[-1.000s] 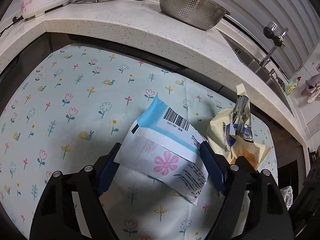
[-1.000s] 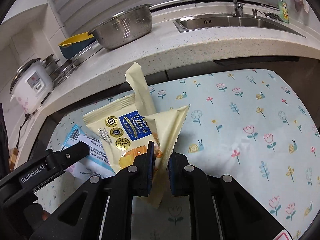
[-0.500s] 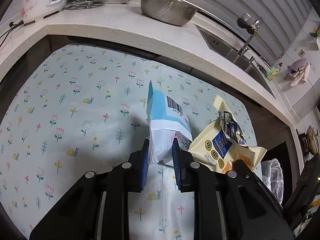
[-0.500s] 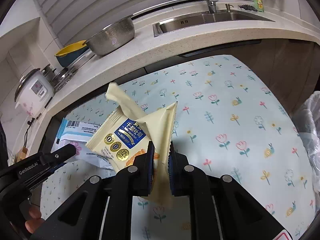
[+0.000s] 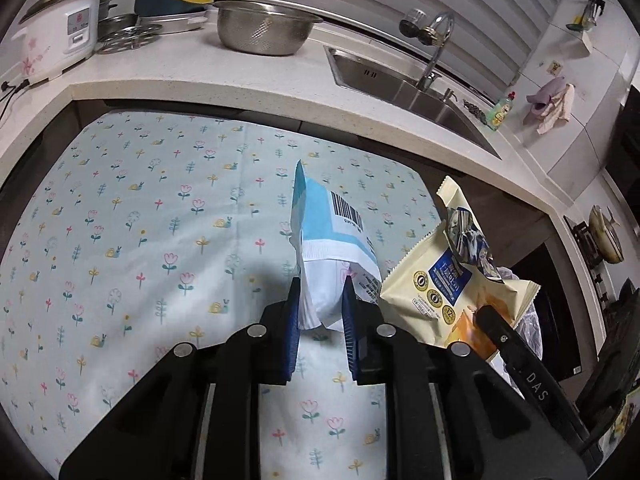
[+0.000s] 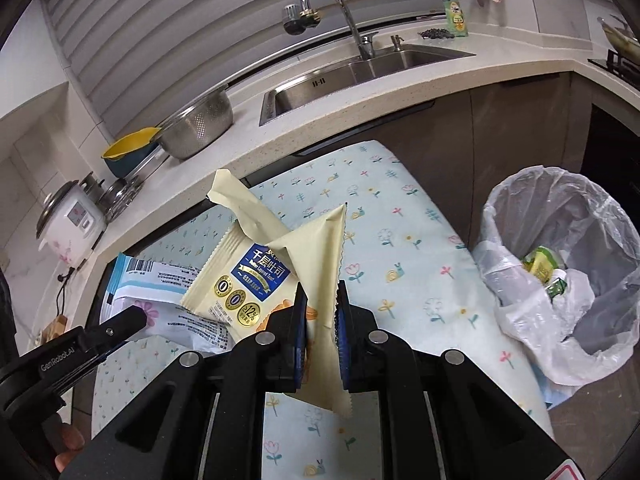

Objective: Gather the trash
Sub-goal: 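Carry the white-blue packet and cream snack bag in both tools over the bin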

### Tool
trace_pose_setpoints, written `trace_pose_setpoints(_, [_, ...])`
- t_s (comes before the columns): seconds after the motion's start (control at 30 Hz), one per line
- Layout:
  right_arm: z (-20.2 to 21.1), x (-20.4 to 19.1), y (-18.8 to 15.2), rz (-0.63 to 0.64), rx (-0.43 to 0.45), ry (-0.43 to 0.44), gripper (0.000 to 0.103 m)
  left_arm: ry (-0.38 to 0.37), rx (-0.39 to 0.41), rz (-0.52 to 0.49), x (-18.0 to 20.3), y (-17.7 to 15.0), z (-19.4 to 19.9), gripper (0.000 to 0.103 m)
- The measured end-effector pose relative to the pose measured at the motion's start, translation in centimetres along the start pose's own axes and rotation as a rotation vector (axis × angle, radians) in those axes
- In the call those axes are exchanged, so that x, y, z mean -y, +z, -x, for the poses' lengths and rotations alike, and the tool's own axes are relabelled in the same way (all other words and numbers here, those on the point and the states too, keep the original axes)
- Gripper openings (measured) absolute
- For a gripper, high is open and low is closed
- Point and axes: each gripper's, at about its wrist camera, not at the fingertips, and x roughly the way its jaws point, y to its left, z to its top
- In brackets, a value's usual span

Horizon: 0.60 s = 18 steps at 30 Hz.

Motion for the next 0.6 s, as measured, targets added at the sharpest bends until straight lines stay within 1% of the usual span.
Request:
trace_pose_setpoints(0.27, [4.6, 4.7, 0.8, -0.038, 0.065, -0.037, 0.012, -0.044, 0.008, -0.079, 6.2, -1.3, 1.2, 0.018])
trace_pose_setpoints(0.6, [9.1, 11.2, 1.8, -0.099, 0.128, -0.086, 0.012, -0.089, 0.002, -0.165, 13.2, -3.2, 1.7, 0.018])
